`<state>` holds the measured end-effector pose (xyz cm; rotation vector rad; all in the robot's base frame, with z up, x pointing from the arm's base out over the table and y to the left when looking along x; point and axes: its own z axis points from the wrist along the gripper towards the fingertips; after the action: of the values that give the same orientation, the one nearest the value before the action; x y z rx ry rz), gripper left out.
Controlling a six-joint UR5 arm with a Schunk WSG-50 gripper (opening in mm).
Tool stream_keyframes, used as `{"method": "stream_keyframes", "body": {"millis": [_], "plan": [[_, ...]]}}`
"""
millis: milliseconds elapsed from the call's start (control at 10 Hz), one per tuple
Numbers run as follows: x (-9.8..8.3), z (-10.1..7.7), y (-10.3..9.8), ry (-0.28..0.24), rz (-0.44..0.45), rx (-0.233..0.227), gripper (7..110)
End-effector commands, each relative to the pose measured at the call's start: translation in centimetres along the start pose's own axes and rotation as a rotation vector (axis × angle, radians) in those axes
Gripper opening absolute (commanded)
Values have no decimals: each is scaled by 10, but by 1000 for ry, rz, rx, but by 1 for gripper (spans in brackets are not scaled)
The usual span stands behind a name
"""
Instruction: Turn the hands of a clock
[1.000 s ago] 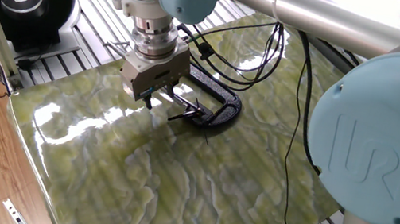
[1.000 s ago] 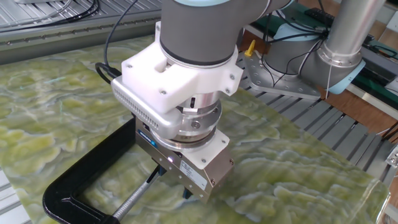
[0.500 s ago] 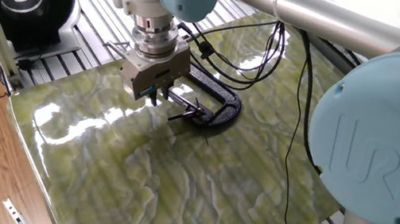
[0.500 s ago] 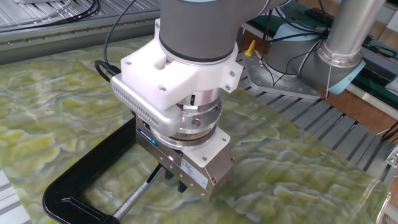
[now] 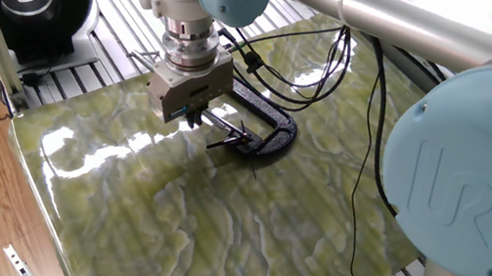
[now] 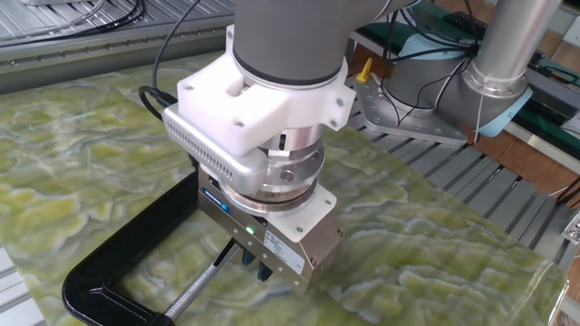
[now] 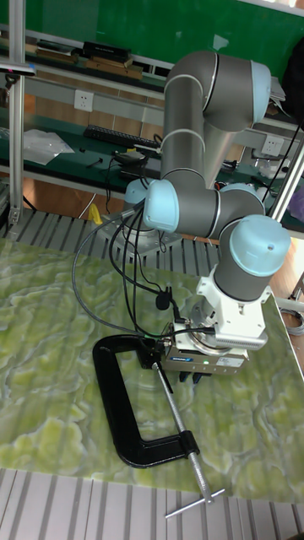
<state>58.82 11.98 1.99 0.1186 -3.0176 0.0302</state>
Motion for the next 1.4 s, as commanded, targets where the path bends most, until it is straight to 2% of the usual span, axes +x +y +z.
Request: {"method": "stream_keyframes", "body": {"millis": [0,100,200,400,700,1300], "plan": [[-15,-1,3,-67,-14,-35,22],[-16,0,8,-71,-16,-58,22],[-14,2,4,-66,-9,-42,44],[-14,2,-1,-72,-14,-32,44],[-8,4,4,-73,-10,-43,44],[-5,2,-4,-73,-18,-44,44]]}}
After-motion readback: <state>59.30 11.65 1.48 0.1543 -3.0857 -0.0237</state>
